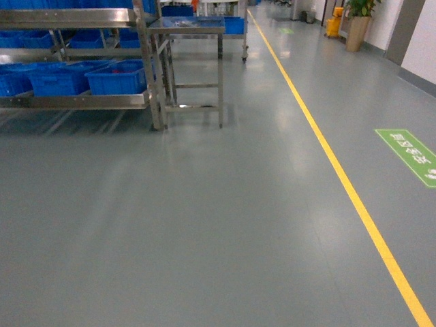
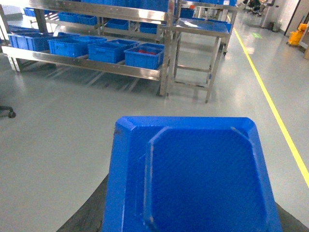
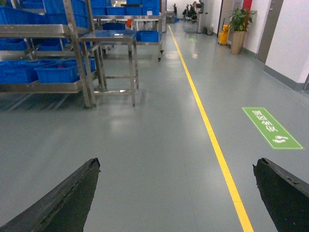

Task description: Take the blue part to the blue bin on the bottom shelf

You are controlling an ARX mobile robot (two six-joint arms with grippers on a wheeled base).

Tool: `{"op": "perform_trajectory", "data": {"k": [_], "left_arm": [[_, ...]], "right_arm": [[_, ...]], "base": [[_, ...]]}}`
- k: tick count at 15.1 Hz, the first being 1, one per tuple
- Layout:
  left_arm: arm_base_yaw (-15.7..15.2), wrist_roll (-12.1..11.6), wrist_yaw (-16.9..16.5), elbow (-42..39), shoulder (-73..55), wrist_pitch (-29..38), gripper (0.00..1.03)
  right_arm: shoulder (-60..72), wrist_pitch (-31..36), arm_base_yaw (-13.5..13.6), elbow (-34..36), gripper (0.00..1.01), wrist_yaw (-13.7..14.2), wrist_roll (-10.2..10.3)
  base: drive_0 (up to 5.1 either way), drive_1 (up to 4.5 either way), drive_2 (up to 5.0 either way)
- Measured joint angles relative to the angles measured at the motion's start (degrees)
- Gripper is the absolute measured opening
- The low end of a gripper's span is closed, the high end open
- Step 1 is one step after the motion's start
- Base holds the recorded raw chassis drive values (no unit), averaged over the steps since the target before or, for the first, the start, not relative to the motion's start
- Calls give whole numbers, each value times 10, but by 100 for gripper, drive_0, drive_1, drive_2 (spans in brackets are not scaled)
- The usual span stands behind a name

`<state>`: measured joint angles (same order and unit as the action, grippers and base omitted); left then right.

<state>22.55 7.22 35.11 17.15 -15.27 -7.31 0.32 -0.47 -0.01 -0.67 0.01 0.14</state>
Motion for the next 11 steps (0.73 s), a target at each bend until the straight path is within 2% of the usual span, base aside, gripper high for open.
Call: {"op": "perform_trajectory", "data": {"k": [11], "left_arm": [[0, 1, -1, 0, -2, -1, 43]], "right_arm": [[0, 1, 0, 0, 98, 0, 0]], "base": [[-12, 415, -440]]}}
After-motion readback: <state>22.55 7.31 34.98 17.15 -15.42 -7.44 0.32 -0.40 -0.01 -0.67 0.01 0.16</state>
